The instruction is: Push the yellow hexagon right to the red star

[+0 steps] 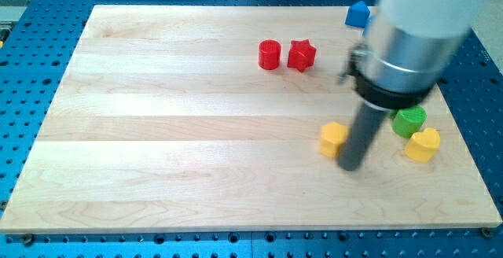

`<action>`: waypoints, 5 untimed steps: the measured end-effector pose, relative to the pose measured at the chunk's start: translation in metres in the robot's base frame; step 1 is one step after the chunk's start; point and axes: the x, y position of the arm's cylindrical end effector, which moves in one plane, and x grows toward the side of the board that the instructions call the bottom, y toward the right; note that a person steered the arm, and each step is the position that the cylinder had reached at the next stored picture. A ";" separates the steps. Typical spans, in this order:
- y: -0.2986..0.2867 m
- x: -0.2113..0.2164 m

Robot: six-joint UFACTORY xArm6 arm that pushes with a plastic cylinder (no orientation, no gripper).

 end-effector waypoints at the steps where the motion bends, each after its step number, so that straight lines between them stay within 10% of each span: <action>1: -0.022 -0.014; 5: 0.053 -0.108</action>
